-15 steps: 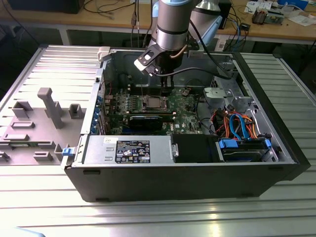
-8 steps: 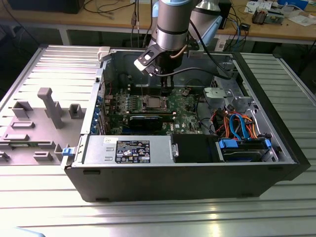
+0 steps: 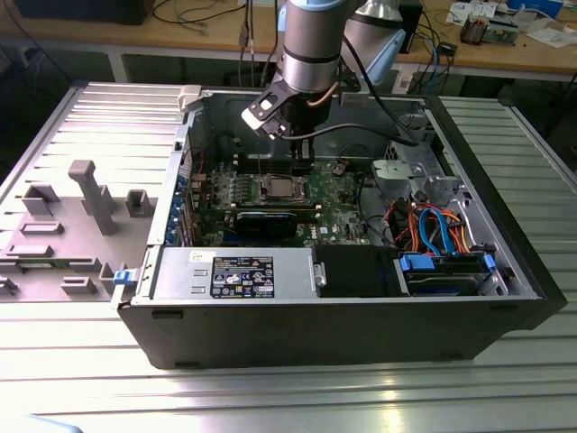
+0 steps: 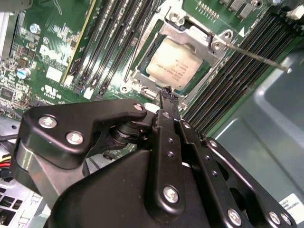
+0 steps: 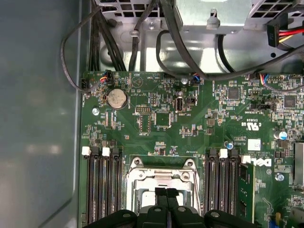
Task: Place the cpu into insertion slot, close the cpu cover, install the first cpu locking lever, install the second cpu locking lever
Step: 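Close the cpu cover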
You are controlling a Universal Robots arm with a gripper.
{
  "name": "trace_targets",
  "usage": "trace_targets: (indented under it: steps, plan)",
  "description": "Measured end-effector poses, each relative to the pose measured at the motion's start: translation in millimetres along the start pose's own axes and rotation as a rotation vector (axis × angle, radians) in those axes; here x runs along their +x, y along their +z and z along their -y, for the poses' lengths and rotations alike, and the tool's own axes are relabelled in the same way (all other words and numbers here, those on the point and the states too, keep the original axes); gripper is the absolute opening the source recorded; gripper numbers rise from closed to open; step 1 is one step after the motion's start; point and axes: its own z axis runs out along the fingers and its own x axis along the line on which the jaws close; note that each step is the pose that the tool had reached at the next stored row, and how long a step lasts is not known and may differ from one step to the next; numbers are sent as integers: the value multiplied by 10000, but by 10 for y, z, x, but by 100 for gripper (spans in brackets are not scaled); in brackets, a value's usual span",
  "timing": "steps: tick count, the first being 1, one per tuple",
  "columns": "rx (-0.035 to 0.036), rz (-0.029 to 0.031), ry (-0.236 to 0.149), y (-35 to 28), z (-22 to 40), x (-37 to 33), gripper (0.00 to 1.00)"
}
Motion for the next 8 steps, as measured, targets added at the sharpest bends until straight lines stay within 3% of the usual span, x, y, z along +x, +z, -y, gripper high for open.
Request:
trace_targets:
  steps: [5, 8]
  plan:
    - [0, 0, 0, 21, 75, 2, 11]
    - [0, -1, -2, 23, 88, 2, 11]
